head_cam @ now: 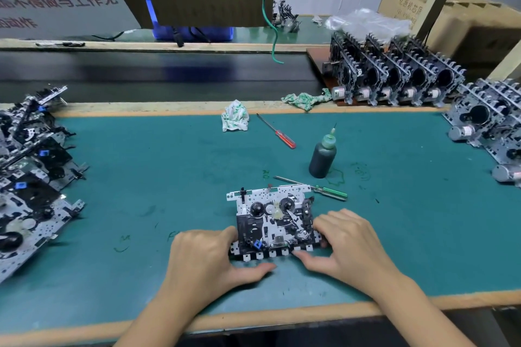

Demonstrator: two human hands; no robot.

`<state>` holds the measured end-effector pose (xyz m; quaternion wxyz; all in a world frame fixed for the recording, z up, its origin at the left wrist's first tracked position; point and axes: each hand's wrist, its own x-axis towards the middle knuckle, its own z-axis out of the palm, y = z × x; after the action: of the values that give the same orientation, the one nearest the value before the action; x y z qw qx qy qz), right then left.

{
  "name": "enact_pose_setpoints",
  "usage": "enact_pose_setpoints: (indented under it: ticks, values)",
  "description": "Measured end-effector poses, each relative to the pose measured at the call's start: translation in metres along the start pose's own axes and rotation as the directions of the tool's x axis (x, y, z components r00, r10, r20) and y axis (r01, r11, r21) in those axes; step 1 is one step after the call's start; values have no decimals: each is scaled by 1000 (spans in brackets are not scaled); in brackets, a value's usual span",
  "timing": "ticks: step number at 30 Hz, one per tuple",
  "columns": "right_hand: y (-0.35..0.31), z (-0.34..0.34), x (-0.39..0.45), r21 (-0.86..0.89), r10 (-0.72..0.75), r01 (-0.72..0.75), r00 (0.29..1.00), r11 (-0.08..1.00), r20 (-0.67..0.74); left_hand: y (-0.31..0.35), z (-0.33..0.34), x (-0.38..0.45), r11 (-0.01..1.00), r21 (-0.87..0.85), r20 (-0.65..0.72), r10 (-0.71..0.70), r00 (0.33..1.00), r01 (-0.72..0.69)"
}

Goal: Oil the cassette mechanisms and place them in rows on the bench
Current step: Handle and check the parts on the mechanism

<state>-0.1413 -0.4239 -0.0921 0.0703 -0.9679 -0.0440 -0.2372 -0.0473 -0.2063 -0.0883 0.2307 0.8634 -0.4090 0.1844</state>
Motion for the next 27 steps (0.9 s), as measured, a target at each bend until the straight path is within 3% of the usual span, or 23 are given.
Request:
enact_pose_setpoints:
  ticks: [7, 15, 22, 27]
  values:
    - [-4, 0, 1, 49, 2, -1, 1000, 999, -9, 5, 5, 3, 986, 70, -16, -151, 988, 151]
    - [-5, 2, 0, -15, 68, -68, 997, 998, -25, -10, 1, 3, 998, -61, 101, 38, 994, -32]
    - [-4, -2, 1, 41, 65, -66, 998, 997, 27, -4, 6, 0, 1000, -11, 27, -25, 999, 25]
    - [-4, -1, 0, 23, 44, -44, 999, 999, 20, -5, 5, 1, 1000, -21, 72, -15, 997, 17]
